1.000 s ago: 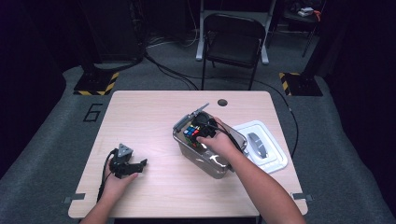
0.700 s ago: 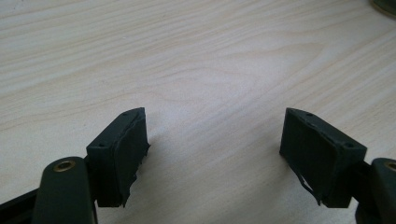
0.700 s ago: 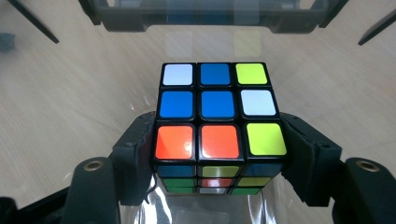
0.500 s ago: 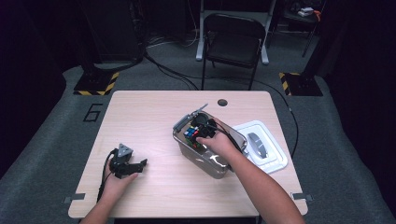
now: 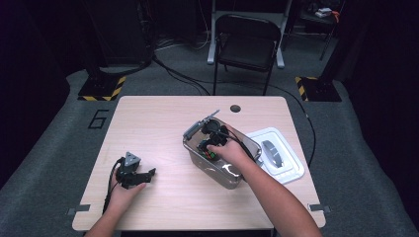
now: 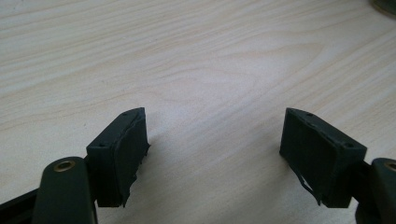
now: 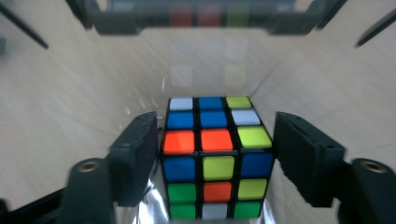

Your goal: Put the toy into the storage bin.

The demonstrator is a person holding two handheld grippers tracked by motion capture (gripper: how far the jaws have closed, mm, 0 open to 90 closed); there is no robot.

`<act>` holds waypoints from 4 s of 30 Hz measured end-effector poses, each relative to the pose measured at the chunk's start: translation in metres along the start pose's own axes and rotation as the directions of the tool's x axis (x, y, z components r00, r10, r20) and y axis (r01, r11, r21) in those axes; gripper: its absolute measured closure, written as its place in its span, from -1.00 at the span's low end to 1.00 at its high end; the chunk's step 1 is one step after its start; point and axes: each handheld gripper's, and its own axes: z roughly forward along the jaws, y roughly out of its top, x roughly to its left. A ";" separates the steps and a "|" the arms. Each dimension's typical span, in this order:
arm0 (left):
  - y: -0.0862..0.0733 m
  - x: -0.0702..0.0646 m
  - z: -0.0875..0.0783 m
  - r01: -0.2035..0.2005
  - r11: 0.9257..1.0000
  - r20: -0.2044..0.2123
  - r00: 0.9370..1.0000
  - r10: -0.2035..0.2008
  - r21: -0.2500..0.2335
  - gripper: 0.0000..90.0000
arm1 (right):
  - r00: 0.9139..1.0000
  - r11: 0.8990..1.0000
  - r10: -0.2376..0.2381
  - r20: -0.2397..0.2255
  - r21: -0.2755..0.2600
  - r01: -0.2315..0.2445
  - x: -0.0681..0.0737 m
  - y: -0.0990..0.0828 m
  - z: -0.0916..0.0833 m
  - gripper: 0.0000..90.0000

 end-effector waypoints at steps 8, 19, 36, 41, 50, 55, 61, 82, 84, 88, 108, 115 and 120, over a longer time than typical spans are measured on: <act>0.000 0.000 0.000 0.000 1.000 0.001 1.000 0.000 0.000 -0.49 | 1.000 1.000 0.002 -0.016 -0.024 -0.002 0.003 0.002 -0.008 -0.33; 0.000 0.000 0.000 -0.001 1.000 0.001 1.000 0.001 0.000 -0.49 | 1.000 0.999 -0.008 -0.011 -0.044 0.008 0.000 -0.001 -0.030 -0.31; 0.000 0.000 0.000 0.000 1.000 0.000 1.000 0.000 0.000 -0.49 | 0.999 0.996 0.003 -0.046 -0.094 -0.007 -0.002 -0.008 -0.061 -0.43; 0.000 0.000 0.000 0.000 1.000 0.000 1.000 0.000 0.000 -0.49 | 0.998 0.996 -0.002 -0.070 -0.090 -0.005 0.001 -0.007 -0.063 -0.59; 0.000 0.000 0.000 0.000 1.000 -0.001 1.000 0.000 0.000 -0.49 | 0.997 0.994 -0.022 -0.075 -0.106 0.014 0.007 -0.008 -0.071 -0.63; 0.000 0.000 0.000 0.002 1.000 -0.002 1.000 -0.002 0.000 -0.49 | 0.998 0.991 -0.024 -0.064 -0.133 0.015 0.005 -0.010 -0.082 -0.45; 0.000 0.000 0.000 0.001 1.000 -0.003 1.000 -0.001 -0.002 -0.49 | 0.998 0.992 -0.010 -0.064 -0.124 0.002 0.001 -0.013 -0.090 -0.31; 0.000 -0.001 0.000 0.003 1.000 -0.005 1.000 -0.003 -0.003 -0.49 | 1.000 0.988 -0.009 -0.016 -0.153 0.006 -0.016 -0.035 -0.130 -0.08; 0.000 -0.001 0.000 0.003 1.000 -0.005 1.000 -0.003 -0.003 -0.49 | 1.000 0.988 -0.009 -0.013 -0.157 0.007 -0.017 -0.036 -0.132 -0.08; 0.000 -0.001 0.000 0.003 1.000 -0.005 1.000 -0.003 -0.003 -0.49 | 1.000 0.987 -0.007 -0.011 -0.159 0.005 -0.018 -0.039 -0.135 -0.08; 0.000 -0.001 0.000 0.004 1.000 -0.005 1.000 -0.004 -0.003 -0.49 | 0.996 0.985 0.073 0.050 -0.163 -0.064 -0.052 -0.068 -0.151 -0.06; 0.000 -0.001 0.000 0.004 1.000 -0.005 1.000 -0.004 -0.003 -0.49 | 0.991 0.979 0.116 0.065 -0.174 -0.103 -0.063 -0.078 -0.155 -0.05; 0.000 -0.001 0.000 0.004 1.000 -0.005 1.000 -0.004 -0.003 -0.49 | 0.988 0.977 0.129 0.079 -0.181 -0.113 -0.069 -0.083 -0.158 -0.04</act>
